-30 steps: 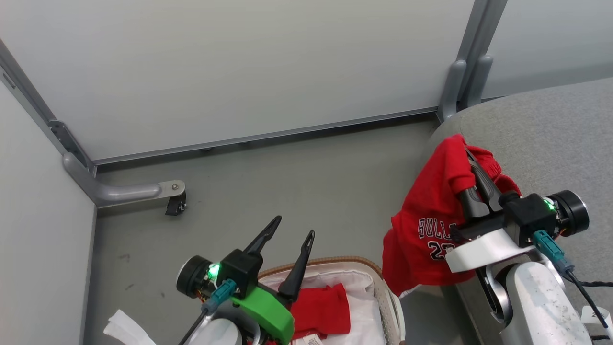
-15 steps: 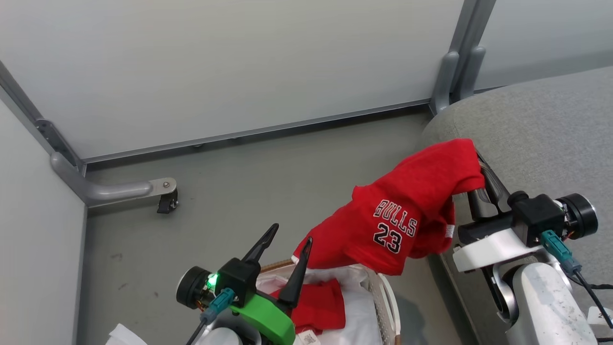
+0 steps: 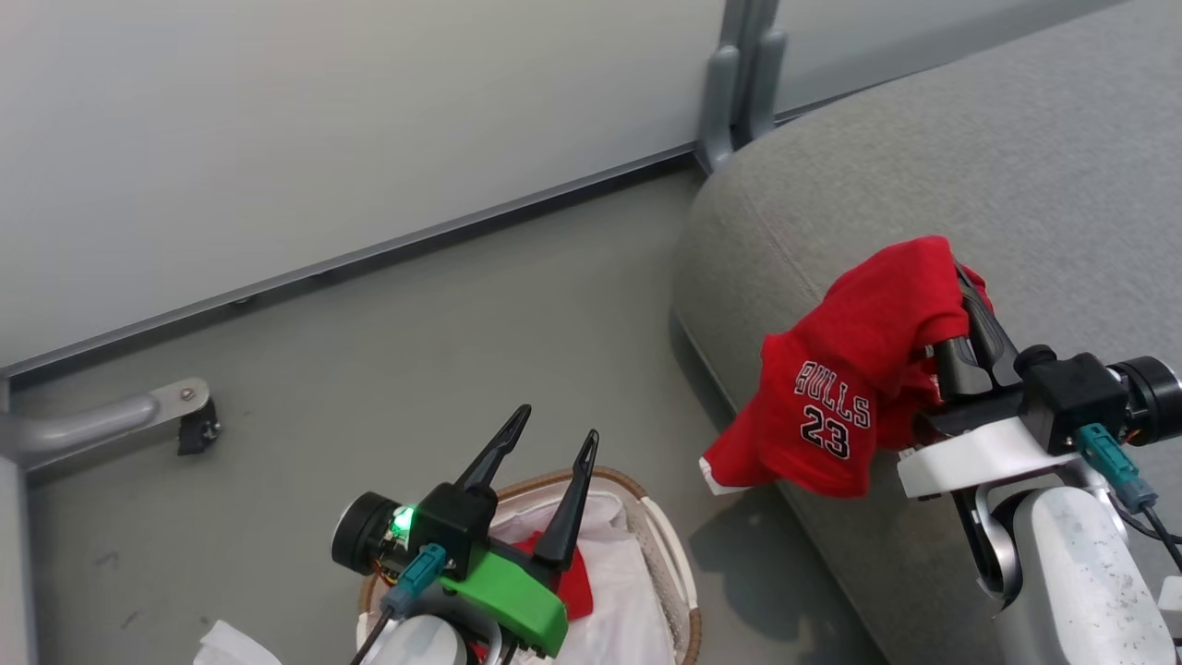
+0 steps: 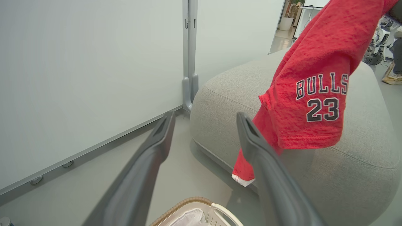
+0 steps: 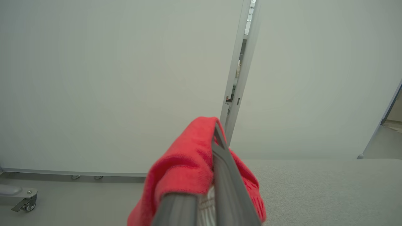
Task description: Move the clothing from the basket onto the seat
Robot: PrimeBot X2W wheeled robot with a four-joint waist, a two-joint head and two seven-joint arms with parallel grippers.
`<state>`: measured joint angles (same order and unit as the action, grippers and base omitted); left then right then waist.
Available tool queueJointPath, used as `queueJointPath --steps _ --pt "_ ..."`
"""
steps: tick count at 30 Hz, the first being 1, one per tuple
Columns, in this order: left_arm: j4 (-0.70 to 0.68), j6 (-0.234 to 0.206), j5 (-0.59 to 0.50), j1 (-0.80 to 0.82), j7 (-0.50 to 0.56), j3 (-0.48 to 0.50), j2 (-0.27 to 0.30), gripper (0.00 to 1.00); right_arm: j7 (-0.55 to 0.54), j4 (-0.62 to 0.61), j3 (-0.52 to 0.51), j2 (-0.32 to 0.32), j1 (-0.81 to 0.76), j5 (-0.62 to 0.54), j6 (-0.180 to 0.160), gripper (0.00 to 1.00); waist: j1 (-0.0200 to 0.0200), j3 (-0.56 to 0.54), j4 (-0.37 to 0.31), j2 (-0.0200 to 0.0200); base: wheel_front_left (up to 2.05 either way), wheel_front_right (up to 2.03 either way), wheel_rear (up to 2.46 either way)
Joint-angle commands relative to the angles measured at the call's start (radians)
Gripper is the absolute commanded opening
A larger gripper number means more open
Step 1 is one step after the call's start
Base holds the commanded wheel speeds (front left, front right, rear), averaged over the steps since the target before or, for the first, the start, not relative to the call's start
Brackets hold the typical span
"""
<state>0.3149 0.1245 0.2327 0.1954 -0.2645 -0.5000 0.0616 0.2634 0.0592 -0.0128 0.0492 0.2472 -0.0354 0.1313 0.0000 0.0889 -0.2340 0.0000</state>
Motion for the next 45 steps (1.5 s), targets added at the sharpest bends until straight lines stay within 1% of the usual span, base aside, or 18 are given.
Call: queueJointPath --steps 1,5,8,11,15,18,21,24,29,31,33,34,40,45 --pt "-0.006 0.006 -0.012 0.023 0.0 0.002 0.001 1.0 0.002 -0.006 -0.007 0.002 0.013 0.007 -0.001 0.0 0.0 0.066 -0.14 0.0 0.0 0.0 0.0" --pt "-0.005 0.006 -0.025 0.033 0.0 -0.007 0.003 1.0 0.002 -0.008 -0.016 0.002 0.012 0.02 -0.001 0.0 0.0 0.091 -0.212 0.0 0.0 0.0 0.0" --pt "-0.001 0.007 -0.027 0.043 0.0 -0.022 0.006 1.0 0.002 -0.008 -0.026 0.002 0.004 0.029 -0.001 0.0 0.0 0.101 -0.246 0.0 0.0 0.0 0.0" --pt "0.001 0.007 -0.021 0.049 0.0 -0.039 0.011 1.0 0.002 -0.006 -0.043 0.002 -0.008 0.034 -0.001 0.0 0.0 0.106 -0.263 0.0 0.0 0.0 0.0" --pt "0.0 0.007 -0.009 0.056 0.0 -0.055 0.017 1.0 0.002 -0.008 -0.058 0.002 -0.011 0.033 -0.001 0.0 0.0 0.112 -0.265 0.0 0.0 0.0 0.0" --pt "-0.002 0.007 -0.008 0.065 0.0 -0.059 0.024 1.0 0.002 -0.009 -0.077 0.002 0.006 0.027 -0.001 0.0 0.0 0.124 -0.252 0.0 0.0 0.0 0.0" --pt "-0.009 0.007 -0.013 0.073 0.0 -0.057 0.032 1.0 0.002 -0.024 -0.111 0.003 0.06 0.0 -0.001 0.0 0.0 0.146 -0.232 0.0 0.0 0.0 0.0" --pt "-0.016 0.007 -0.02 0.087 0.0 -0.057 0.044 1.0 0.002 -0.029 -0.152 0.002 0.13 -0.05 -0.001 0.0 0.0 0.18 -0.209 0.0 0.0 0.0 0.0" --pt "-0.026 0.008 -0.032 0.119 0.0 -0.059 0.071 1.0 0.002 -0.017 -0.229 0.002 0.309 -0.163 -0.001 0.0 0.0 0.264 -0.169 0.0 0.0 0.0 0.0" --pt "-0.031 0.007 -0.037 0.139 0.0 -0.058 0.085 1.0 0.002 -0.003 -0.265 0.021 0.387 -0.184 -0.001 0.0 0.0 0.308 -0.152 0.0 0.0 0.0 0.0" --pt "-0.04 0.007 -0.048 0.165 0.0 -0.058 0.101 1.0 0.002 0.024 -0.3 0.041 0.461 -0.177 -0.001 0.0 0.0 0.36 -0.135 0.0 0.0 0.0 0.0" --pt "-0.043 0.007 -0.052 0.178 0.0 -0.056 0.11 1.0 0.002 0.038 -0.316 0.062 0.502 -0.18 -0.001 0.0 0.0 0.388 -0.126 0.0 0.0 0.0 0.0" --pt "-0.072 0.007 -0.09 0.272 0.0 -0.074 0.156 1.0 0.001 0.101 -0.37 0.166 0.676 -0.227 -0.001 0.0 0.0 0.533 -0.083 0.0 0.0 0.0 0.0" --pt "-0.086 0.007 -0.101 0.362 0.001 -0.098 0.177 1.0 0.001 0.161 -0.399 0.209 0.778 -0.243 -0.001 0.0 0.0 0.64 -0.055 0.0 0.0 0.0 0.0"
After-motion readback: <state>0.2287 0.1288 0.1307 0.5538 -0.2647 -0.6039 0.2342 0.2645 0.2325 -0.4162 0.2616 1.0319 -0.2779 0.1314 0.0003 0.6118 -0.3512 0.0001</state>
